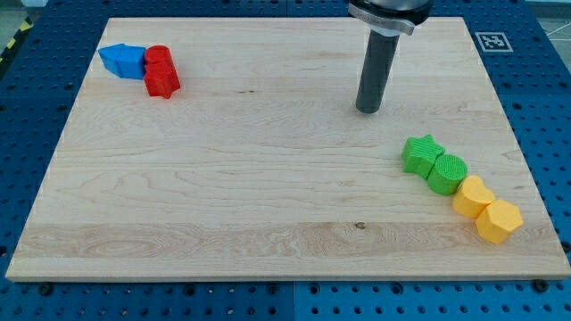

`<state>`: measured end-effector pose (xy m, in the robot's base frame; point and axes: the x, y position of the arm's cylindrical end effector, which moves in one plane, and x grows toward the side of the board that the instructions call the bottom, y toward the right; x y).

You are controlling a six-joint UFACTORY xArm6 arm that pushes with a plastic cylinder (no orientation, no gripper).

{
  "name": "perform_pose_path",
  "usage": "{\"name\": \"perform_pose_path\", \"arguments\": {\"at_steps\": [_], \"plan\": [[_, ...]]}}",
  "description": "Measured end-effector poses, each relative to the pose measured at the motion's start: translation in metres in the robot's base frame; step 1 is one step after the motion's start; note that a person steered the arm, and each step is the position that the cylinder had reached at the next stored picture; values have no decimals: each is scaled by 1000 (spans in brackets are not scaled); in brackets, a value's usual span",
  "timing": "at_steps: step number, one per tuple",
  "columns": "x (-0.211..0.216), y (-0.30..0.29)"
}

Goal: Point your arm towards the yellow heart

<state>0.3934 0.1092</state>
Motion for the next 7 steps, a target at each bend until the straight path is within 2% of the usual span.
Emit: {"name": "perform_pose_path", "arguments": {"at_steps": [2, 3, 5, 6, 7], "plan": [[5, 16], [3, 42], [-3, 141], [-8, 142], [61, 164]]}}
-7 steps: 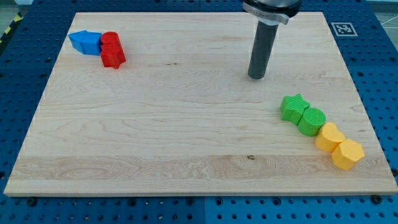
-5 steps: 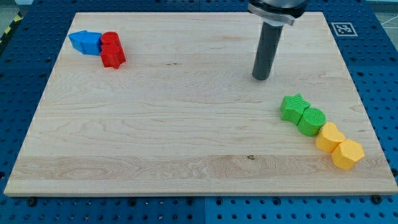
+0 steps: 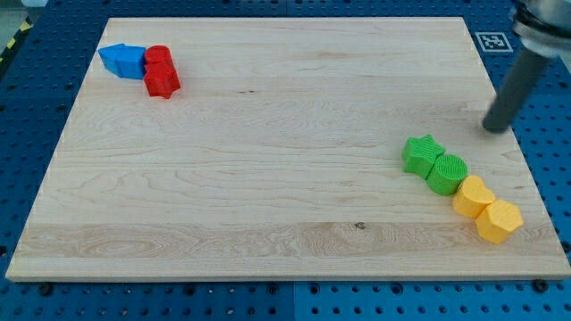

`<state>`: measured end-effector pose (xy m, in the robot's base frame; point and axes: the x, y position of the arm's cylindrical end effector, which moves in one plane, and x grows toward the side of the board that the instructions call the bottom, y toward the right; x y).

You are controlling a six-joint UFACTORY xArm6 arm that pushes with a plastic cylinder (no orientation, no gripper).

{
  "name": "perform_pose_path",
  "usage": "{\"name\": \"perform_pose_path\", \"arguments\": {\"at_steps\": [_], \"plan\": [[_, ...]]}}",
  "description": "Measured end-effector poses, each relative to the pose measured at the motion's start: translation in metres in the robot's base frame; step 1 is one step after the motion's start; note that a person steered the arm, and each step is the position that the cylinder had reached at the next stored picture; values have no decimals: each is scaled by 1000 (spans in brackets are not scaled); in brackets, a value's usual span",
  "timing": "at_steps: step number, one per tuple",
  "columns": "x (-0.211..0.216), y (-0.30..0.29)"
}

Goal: Point your arm towards the yellow heart

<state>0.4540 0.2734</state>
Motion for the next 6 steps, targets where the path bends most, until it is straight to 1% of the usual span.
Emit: {"name": "perform_pose_path", "arguments": {"at_steps": [2, 3, 4, 5, 6], "plan": [[2, 0], [34, 1], [50, 1], [51, 1], [73, -29]]}}
